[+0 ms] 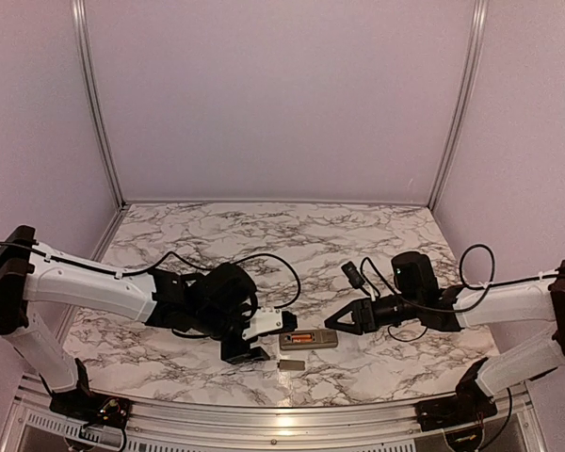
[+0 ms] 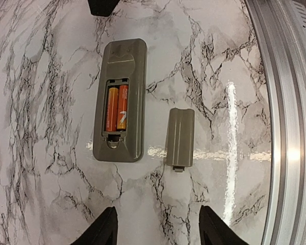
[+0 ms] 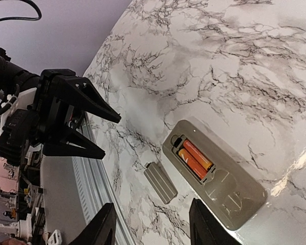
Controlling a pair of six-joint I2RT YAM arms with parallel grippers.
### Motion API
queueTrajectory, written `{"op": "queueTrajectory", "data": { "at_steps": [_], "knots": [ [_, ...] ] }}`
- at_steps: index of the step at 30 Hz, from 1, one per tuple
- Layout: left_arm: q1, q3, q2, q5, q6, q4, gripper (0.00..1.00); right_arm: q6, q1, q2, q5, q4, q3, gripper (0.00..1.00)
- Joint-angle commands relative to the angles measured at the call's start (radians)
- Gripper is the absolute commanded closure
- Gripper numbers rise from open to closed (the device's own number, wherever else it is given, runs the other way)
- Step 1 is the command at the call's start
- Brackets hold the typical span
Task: Load the batteries into the remote control
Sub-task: Pick up the battery cover from the center of the board.
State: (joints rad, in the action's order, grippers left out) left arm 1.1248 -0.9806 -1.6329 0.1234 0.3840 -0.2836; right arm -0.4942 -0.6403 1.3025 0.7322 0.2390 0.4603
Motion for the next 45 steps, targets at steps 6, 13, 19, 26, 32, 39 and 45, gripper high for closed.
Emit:
{"op": "queueTrajectory", "data": {
  "at_steps": [6, 13, 19, 26, 32, 39, 45],
  "knots": [
    [0.048, 0.041, -0.07, 0.022, 0.008, 0.22, 0.43, 0.052, -0.002, -0.028, -0.017, -0.06, 0.021, 0.54],
    [0.049, 0.126, -0.072, 0.076, 0.009, 0.402, 0.44, 0.042, -0.002, -0.059, -0.02, -0.041, -0.001, 0.54],
    [0.049, 0.152, -0.111, 0.101, 0.012, 0.461, 0.46, 0.042, -0.002, -0.062, -0.024, -0.042, -0.002, 0.54],
    [0.047, 0.17, -0.146, 0.13, 0.034, 0.493, 0.51, 0.045, -0.003, -0.064, -0.027, -0.051, 0.001, 0.54],
    [0.043, 0.156, -0.18, 0.149, 0.052, 0.488, 0.51, 0.046, -0.002, -0.062, -0.029, -0.054, 0.005, 0.54],
    [0.015, 0.149, -0.2, 0.178, 0.051, 0.494, 0.51, 0.047, -0.002, -0.06, -0.028, -0.063, 0.016, 0.54],
    [0.007, 0.129, -0.226, 0.184, 0.057, 0.482, 0.52, 0.054, -0.001, -0.052, -0.03, -0.07, 0.024, 0.54]
  ]
}}
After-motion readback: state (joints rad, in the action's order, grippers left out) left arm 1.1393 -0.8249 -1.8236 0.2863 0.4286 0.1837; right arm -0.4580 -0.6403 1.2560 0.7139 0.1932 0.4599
